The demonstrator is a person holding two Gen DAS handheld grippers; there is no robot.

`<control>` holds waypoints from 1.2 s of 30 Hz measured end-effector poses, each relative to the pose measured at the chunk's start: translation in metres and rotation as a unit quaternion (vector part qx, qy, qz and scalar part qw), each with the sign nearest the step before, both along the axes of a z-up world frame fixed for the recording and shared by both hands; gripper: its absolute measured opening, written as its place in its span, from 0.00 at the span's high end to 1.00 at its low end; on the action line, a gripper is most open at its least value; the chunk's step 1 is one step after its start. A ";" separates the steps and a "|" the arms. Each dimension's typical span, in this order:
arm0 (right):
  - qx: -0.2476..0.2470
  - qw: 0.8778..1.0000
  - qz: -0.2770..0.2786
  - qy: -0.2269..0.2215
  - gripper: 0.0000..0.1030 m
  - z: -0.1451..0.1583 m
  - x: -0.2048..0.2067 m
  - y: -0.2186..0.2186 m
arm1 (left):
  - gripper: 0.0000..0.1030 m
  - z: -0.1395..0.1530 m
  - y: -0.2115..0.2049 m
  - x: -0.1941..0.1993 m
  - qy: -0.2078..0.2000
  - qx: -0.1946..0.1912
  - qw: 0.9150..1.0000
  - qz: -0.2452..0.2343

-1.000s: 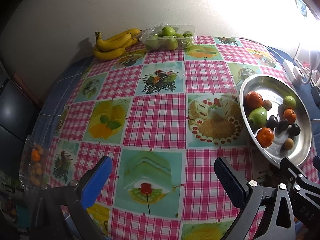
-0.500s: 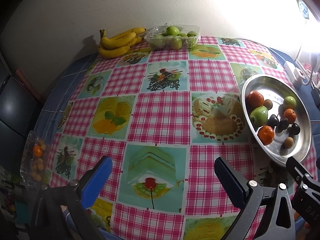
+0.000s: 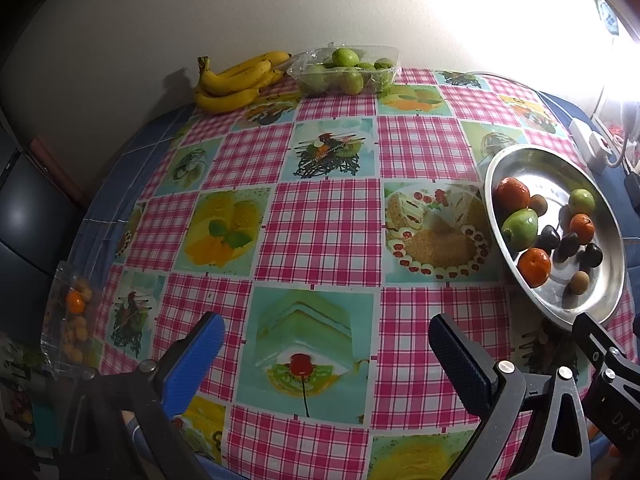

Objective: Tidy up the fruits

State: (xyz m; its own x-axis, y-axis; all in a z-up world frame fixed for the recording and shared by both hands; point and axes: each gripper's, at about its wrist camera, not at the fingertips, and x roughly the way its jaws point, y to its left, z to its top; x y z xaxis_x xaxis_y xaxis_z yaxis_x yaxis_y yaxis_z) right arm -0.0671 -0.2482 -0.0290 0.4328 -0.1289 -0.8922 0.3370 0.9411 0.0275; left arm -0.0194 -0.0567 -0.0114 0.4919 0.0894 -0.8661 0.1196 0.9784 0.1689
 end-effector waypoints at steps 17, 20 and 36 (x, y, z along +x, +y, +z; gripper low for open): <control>-0.001 1.000 0.001 0.002 0.02 0.000 0.001 0.002 | 0.00 0.000 0.000 0.000 0.000 0.000 1.000 0.000; -0.002 1.000 0.003 0.004 0.02 -0.002 0.001 0.003 | 0.00 0.000 -0.001 0.000 0.001 0.000 1.000 0.000; 0.002 1.000 0.005 0.007 0.02 -0.003 0.001 0.002 | 0.00 -0.003 0.000 0.001 0.003 0.002 1.000 0.002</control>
State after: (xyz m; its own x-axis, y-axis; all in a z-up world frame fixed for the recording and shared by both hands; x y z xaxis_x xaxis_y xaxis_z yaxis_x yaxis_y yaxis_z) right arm -0.0656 -0.2467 -0.0318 0.4211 -0.1214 -0.8988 0.3280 0.9443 0.0261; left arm -0.0187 -0.0570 -0.0145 0.4871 0.0951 -0.8682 0.1175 0.9779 0.1730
